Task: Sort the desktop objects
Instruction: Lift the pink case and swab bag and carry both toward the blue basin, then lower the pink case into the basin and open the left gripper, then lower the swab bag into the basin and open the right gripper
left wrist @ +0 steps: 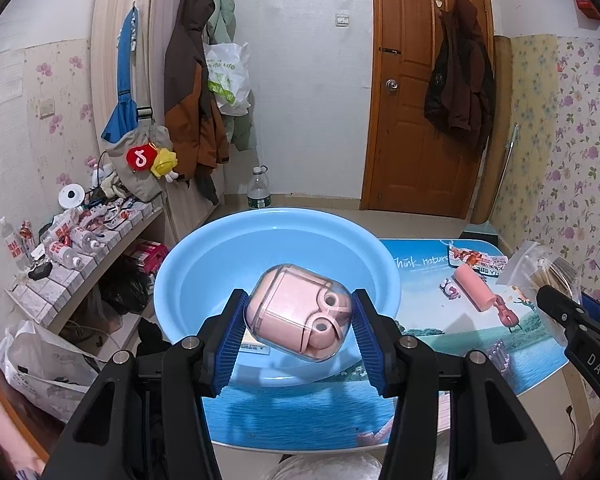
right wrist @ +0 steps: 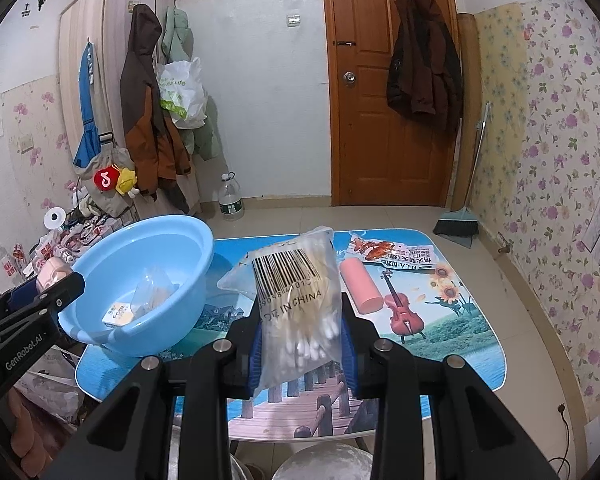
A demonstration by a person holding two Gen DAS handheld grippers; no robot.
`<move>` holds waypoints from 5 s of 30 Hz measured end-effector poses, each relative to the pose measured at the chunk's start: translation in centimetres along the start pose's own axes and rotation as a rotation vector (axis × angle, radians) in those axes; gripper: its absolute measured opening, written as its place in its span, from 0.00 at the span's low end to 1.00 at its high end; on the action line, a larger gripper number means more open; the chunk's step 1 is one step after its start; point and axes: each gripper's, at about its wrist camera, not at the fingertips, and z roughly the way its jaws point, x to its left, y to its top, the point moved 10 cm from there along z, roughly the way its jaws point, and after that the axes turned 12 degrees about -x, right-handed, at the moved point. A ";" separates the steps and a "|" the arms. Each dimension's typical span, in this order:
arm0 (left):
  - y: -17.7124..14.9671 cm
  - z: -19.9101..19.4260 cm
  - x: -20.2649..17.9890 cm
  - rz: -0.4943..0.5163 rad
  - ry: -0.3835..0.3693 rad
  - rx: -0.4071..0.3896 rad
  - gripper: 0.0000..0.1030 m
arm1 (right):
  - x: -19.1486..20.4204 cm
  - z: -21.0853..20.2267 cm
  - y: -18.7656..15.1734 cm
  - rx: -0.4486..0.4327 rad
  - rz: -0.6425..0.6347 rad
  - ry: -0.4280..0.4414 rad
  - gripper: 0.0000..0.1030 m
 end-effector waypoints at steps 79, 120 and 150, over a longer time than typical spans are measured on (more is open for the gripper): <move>-2.5 8.5 7.7 0.001 0.064 0.090 0.85 | 12.2 11.2 -1.6 0.067 -0.122 0.131 0.32; 0.7 1.1 7.4 0.001 0.081 0.002 1.00 | 9.9 1.5 2.5 -0.038 -0.073 0.125 0.32; -2.5 5.7 12.1 -0.051 0.109 0.077 1.00 | 16.3 11.2 -1.8 0.100 -0.189 0.181 0.32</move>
